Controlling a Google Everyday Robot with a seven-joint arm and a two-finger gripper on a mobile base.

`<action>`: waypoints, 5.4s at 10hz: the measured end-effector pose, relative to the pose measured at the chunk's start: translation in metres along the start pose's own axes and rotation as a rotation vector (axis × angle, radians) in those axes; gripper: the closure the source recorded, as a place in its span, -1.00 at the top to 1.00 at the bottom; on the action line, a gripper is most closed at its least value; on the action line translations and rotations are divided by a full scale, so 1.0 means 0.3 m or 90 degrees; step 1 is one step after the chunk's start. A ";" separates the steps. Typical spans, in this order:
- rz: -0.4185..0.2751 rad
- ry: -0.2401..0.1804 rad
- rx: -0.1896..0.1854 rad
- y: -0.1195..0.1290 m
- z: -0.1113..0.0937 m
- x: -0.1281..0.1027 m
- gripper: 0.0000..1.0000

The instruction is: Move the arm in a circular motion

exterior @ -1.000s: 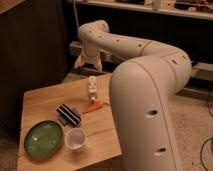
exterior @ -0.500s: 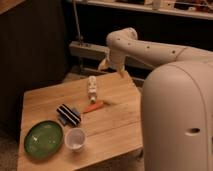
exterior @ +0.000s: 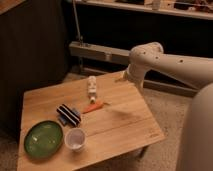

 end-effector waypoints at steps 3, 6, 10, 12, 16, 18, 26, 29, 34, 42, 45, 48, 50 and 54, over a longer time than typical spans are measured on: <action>-0.054 0.051 -0.007 0.029 -0.081 0.217 0.60; -0.152 0.120 -0.026 0.194 -0.160 0.460 0.60; -0.314 0.189 -0.080 0.524 -0.227 0.699 0.60; -0.385 0.190 -0.105 0.711 -0.221 0.727 0.60; -0.426 0.144 -0.114 0.937 -0.159 0.618 0.60; -0.423 0.119 -0.127 0.970 -0.119 0.472 0.60; -0.239 -0.028 -0.100 0.625 -0.057 -0.131 0.60; -0.119 -0.075 -0.066 0.266 -0.087 -0.218 0.60; -0.075 -0.064 -0.060 -0.028 -0.147 -0.076 0.60; -0.264 0.126 -0.087 0.349 -0.217 0.546 0.60; -0.370 0.221 -0.129 0.619 -0.189 0.703 0.60; -0.447 0.286 -0.174 0.837 -0.144 0.776 0.60; -0.457 0.255 -0.181 0.902 -0.144 0.756 0.60; -0.425 0.140 -0.182 0.959 -0.156 0.556 0.60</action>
